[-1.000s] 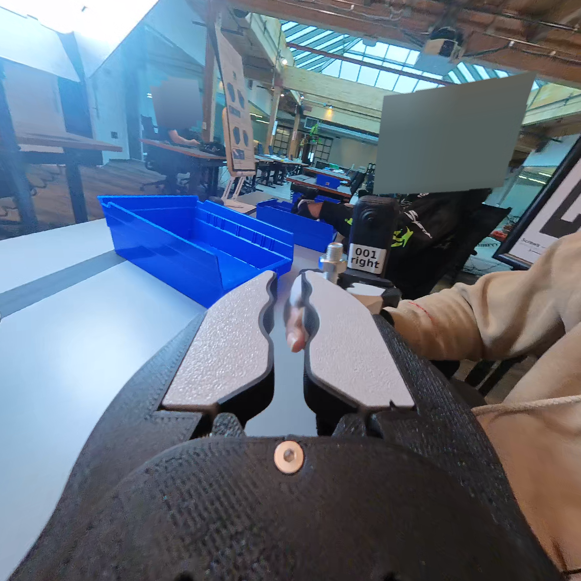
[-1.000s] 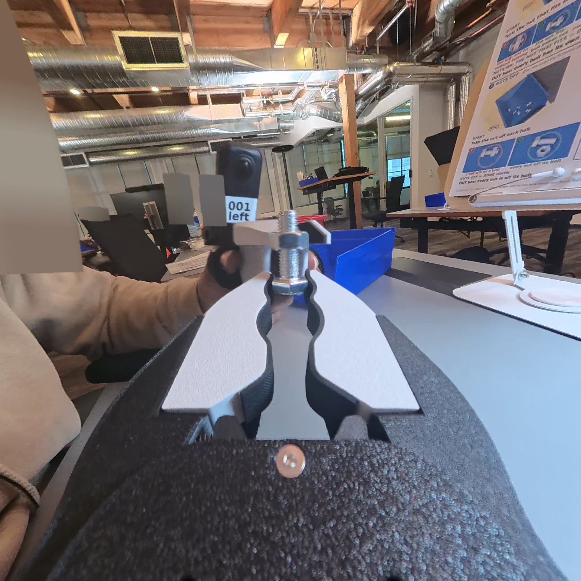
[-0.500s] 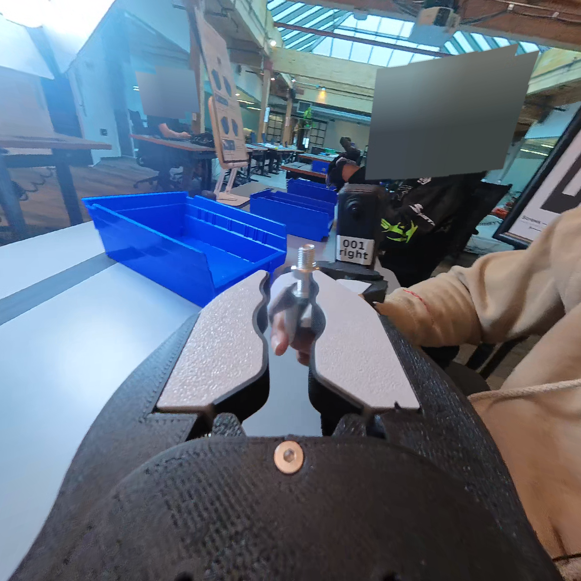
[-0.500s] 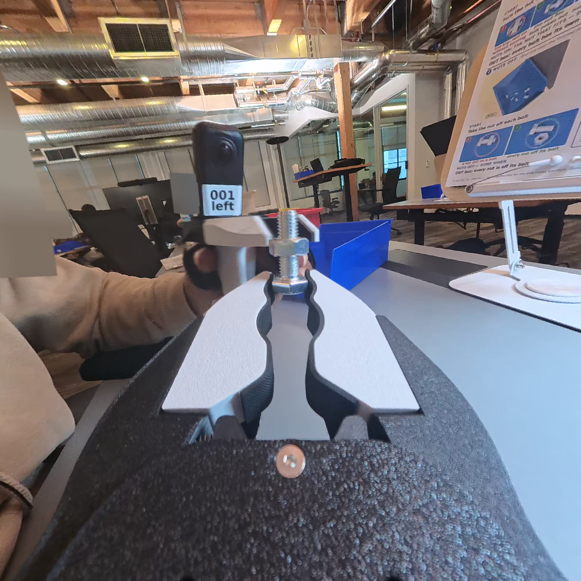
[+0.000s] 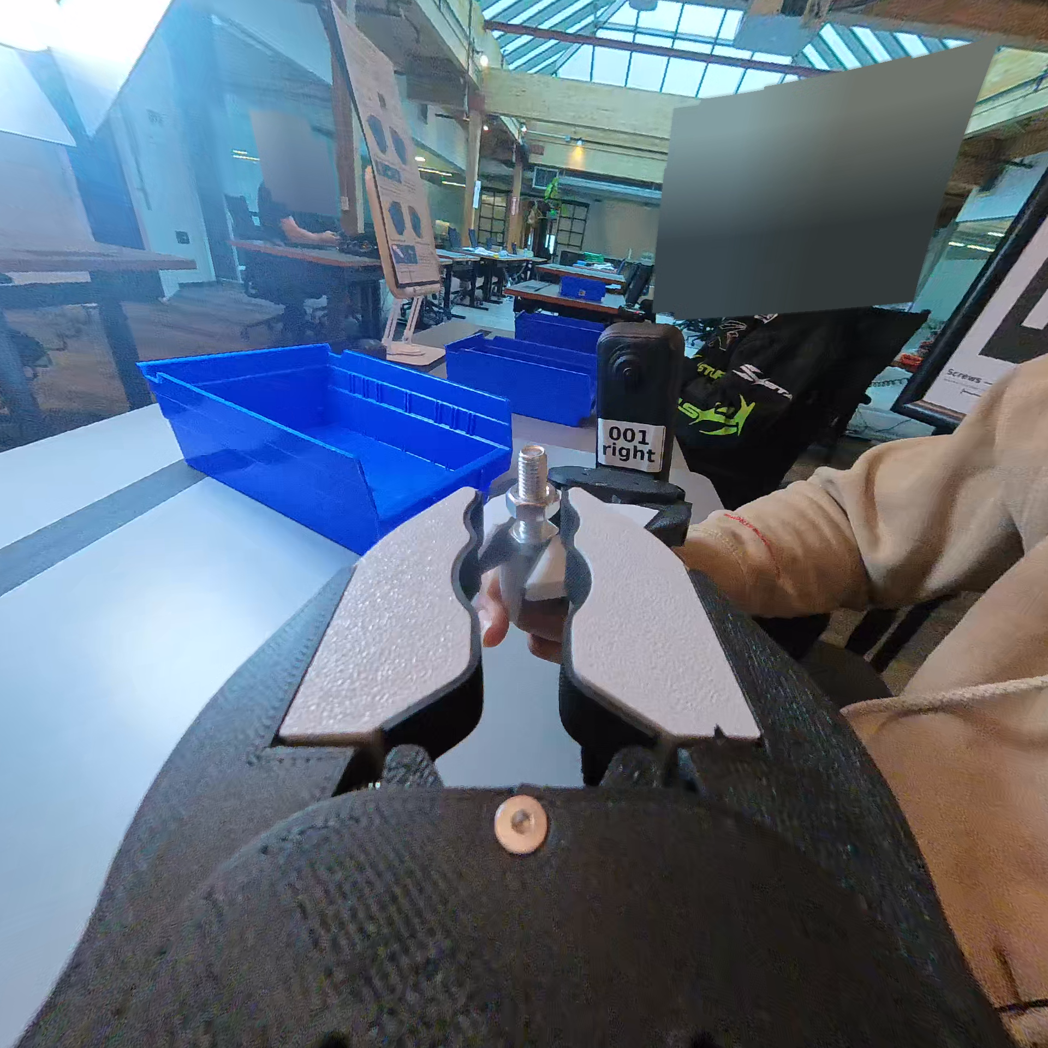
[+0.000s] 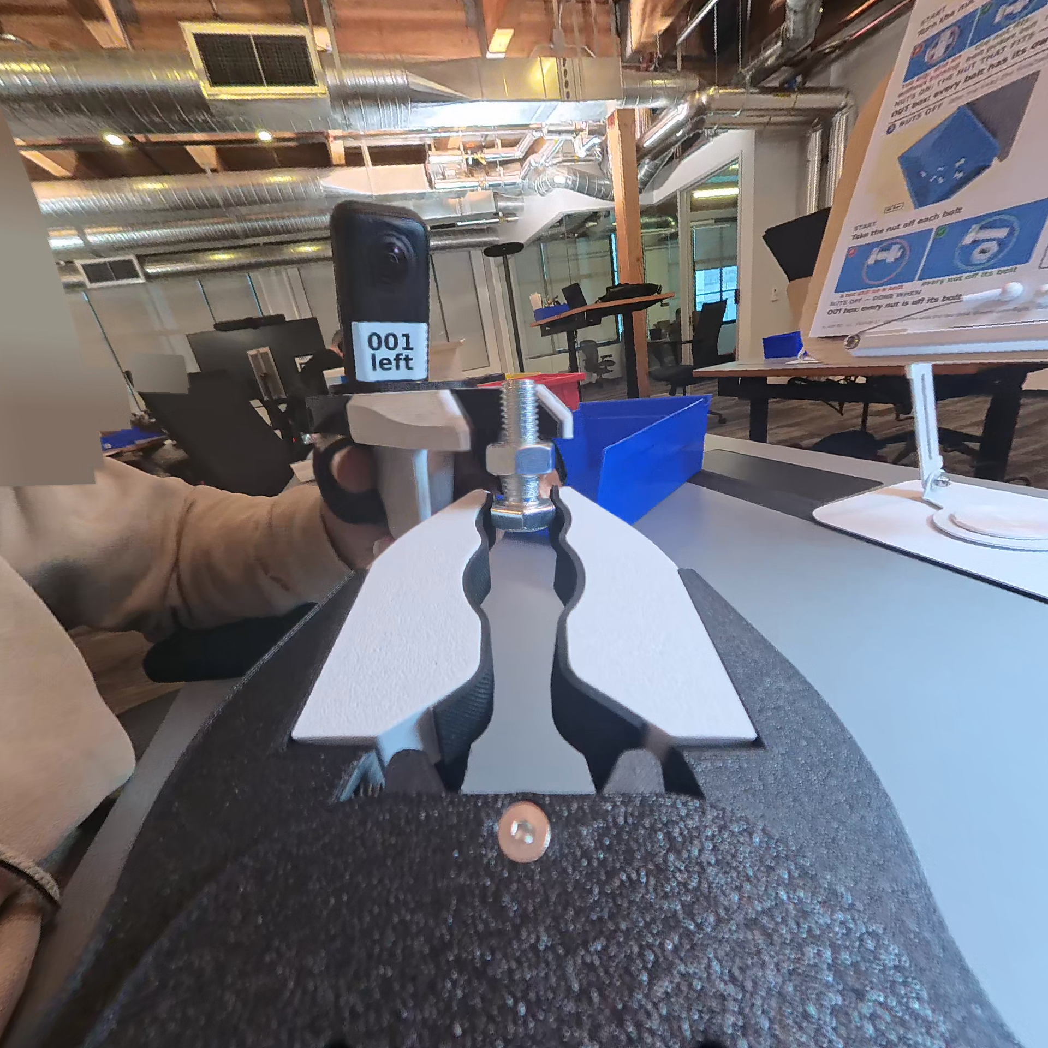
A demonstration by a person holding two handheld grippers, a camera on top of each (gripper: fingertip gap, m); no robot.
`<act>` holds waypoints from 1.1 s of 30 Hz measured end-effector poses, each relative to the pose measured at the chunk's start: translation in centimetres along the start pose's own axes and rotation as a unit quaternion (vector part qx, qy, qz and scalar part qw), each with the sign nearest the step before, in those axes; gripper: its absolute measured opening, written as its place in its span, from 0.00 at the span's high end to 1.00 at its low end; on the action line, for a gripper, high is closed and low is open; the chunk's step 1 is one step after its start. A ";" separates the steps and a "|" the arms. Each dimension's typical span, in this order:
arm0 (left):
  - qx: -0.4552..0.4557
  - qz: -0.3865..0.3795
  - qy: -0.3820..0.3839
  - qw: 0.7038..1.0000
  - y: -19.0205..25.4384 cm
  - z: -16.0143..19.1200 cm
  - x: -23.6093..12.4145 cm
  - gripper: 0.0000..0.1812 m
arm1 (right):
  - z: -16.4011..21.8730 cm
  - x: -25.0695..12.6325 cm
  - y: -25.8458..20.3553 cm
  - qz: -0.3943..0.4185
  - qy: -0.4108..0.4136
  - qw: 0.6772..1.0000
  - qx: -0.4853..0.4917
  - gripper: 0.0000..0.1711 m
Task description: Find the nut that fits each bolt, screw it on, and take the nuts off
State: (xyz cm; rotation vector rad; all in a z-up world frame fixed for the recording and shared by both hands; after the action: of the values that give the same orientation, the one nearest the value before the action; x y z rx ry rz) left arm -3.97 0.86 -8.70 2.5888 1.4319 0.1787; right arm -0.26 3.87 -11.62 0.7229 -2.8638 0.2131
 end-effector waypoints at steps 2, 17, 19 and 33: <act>0.010 -0.007 -0.016 1.000 0.1 0.4 0.3 0.85 | 0.0 0.1 -0.2 -0.003 -0.002 1.000 -0.003 0.89; 0.000 -0.025 -0.003 1.000 -1.0 -0.2 -0.6 0.92 | 0.8 0.2 0.4 0.012 -0.029 1.000 0.001 0.89; 0.003 -0.019 -0.014 1.000 -0.8 0.0 -0.5 0.88 | 1.3 0.3 0.4 0.014 -0.047 0.999 -0.002 0.89; -0.011 -0.017 -0.057 0.998 -2.7 1.8 -1.4 0.94 | 2.3 0.2 1.1 0.022 -0.100 0.995 -0.011 0.89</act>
State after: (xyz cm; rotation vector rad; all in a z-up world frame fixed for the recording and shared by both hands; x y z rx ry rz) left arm -6.61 0.87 -11.01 2.5113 1.4259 0.0414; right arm -1.28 4.31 -13.95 0.7143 -3.0679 0.1219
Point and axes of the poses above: each gripper's, where its closed fingertips meet, x out along the fingers, z out of its underside, y = z × x across the jaws, the point moved 4 cm from there along -x, back along the fingers, and after that the axes turned 4 degrees about -x, right-handed, at the moved point
